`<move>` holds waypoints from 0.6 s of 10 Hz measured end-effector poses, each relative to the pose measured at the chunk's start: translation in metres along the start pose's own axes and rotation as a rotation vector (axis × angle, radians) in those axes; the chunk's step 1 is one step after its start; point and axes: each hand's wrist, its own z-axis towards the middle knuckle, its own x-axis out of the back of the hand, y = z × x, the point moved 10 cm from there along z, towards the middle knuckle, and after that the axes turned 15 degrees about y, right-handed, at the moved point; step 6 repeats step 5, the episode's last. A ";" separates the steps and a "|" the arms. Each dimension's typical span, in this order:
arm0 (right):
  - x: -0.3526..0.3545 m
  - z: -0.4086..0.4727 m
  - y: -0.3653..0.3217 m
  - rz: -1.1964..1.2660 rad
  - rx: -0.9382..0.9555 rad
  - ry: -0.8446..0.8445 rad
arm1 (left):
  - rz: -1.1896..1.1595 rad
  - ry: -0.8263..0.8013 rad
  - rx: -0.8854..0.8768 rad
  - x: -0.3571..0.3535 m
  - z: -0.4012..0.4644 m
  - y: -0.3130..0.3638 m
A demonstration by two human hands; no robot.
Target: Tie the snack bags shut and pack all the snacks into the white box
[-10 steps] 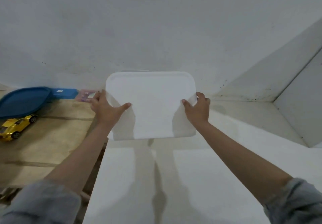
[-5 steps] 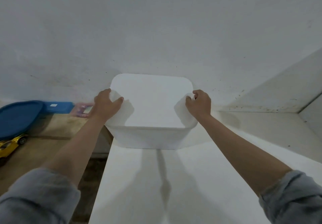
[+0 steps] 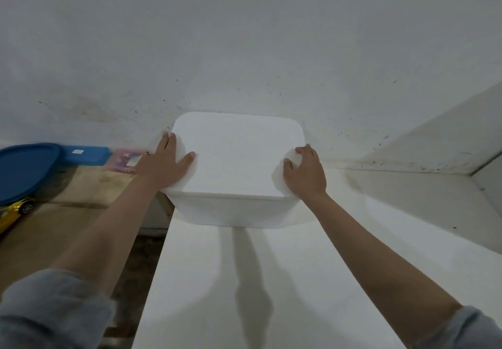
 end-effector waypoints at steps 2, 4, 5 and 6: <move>0.015 -0.002 0.020 0.241 -0.177 0.201 | -0.076 0.118 0.085 0.007 0.001 -0.012; 0.024 -0.011 0.026 0.394 -0.385 0.303 | -0.119 0.321 0.259 0.053 -0.015 0.008; 0.031 -0.046 0.055 0.397 -0.469 0.326 | -0.369 0.623 0.391 0.069 -0.058 -0.015; 0.031 -0.046 0.055 0.397 -0.469 0.326 | -0.369 0.623 0.391 0.069 -0.058 -0.015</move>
